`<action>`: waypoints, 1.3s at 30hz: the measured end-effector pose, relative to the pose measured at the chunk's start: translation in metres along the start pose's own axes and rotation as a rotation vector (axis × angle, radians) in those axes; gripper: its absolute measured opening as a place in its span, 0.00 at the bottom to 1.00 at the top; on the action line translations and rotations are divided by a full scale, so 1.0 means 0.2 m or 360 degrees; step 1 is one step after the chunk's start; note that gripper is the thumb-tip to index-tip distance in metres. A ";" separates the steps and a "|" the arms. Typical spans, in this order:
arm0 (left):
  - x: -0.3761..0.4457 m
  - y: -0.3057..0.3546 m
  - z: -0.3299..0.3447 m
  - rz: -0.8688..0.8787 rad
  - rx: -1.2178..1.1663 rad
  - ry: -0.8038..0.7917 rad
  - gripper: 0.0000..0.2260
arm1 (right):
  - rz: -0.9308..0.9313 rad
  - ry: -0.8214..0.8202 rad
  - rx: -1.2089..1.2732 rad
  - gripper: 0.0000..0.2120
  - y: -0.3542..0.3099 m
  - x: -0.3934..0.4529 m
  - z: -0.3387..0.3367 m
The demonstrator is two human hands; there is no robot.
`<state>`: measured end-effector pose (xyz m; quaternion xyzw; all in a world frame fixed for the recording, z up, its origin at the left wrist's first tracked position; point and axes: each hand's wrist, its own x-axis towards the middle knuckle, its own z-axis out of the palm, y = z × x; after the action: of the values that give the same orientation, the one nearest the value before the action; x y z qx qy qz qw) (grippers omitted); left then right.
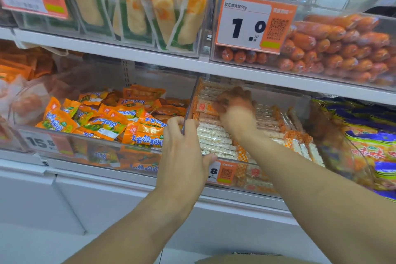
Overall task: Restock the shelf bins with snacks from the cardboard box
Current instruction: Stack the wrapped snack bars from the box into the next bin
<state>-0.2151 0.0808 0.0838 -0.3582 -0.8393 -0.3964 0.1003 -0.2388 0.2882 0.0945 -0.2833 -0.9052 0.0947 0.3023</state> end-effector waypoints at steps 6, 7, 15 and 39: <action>0.01 0.00 0.00 -0.0035 0.0014 0.0003 0.25 | 0.0133 -0.0025 0.0264 0.10 -0.05 -0.02 0.03; 0.00 0.01 0.00 -0.0044 0.0013 -0.0001 0.25 | 0.0112 -0.0066 0.0212 0.11 -0.04 -0.03 0.03; 0.01 0.01 0.00 -0.0047 0.0023 -0.0011 0.25 | 0.0063 0.0083 0.0126 0.13 -0.02 -0.05 0.00; -0.01 0.17 -0.09 0.0191 -0.0280 0.0095 0.07 | -0.0180 -0.0398 0.0614 0.05 0.14 -0.70 -0.64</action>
<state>-0.1923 0.0821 0.1150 -0.4033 -0.7749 -0.4724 0.1170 -0.0568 0.2311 0.1175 -0.1553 -0.9151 0.2833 0.2413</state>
